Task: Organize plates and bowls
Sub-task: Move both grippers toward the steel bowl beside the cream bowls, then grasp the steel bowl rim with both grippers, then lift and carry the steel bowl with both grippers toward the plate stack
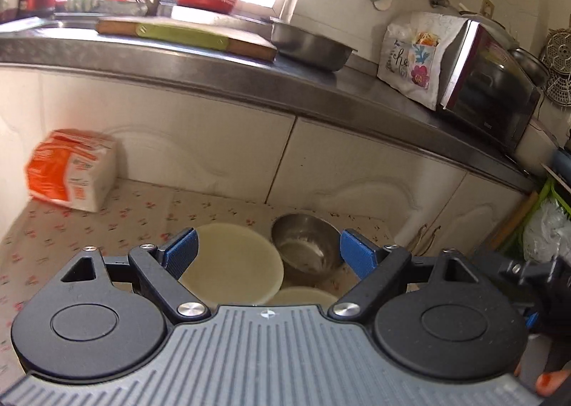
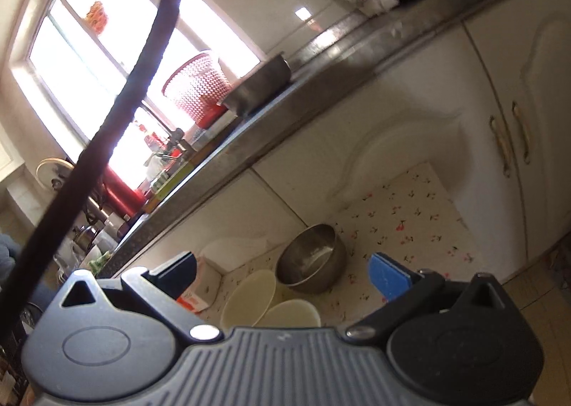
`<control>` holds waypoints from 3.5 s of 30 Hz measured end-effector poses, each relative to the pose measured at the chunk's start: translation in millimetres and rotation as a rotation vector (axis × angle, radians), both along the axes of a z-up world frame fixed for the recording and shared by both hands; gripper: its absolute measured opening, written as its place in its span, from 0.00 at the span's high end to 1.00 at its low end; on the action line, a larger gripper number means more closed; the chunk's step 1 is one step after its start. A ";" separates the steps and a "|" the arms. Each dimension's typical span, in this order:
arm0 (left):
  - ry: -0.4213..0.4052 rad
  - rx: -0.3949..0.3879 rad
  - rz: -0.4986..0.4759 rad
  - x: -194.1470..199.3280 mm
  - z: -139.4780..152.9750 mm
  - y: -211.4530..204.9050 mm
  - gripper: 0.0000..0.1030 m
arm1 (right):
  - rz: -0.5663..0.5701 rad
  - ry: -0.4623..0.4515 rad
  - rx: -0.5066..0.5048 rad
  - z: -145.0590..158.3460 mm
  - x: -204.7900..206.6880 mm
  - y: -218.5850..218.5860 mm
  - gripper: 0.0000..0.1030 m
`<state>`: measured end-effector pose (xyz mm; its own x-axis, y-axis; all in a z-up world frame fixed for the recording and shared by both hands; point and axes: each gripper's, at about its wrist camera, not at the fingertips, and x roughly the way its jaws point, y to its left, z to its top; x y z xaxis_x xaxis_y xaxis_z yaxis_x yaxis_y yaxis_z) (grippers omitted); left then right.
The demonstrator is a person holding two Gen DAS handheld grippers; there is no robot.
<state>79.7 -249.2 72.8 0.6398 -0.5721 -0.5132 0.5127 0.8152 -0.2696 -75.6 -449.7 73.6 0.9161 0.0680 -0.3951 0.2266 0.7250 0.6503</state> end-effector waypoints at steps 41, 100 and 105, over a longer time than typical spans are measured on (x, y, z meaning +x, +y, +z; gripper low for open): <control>0.349 0.246 -0.184 134.9 -67.9 -140.3 0.65 | 0.020 0.343 0.270 -73.8 122.9 -42.0 0.74; 0.571 0.150 0.055 -74.7 -98.4 8.7 0.65 | 0.490 0.641 0.303 -33.8 -50.9 26.3 0.72; 0.584 0.156 0.074 -73.1 -112.3 11.0 0.65 | 0.502 0.669 0.315 -41.5 -51.9 30.4 0.72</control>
<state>6.6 -238.2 -39.6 0.2624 -0.4264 -0.8656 0.2566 0.8956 -0.3634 -127.4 -419.4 32.2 0.3338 0.5947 -0.7314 0.3337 0.6511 0.6817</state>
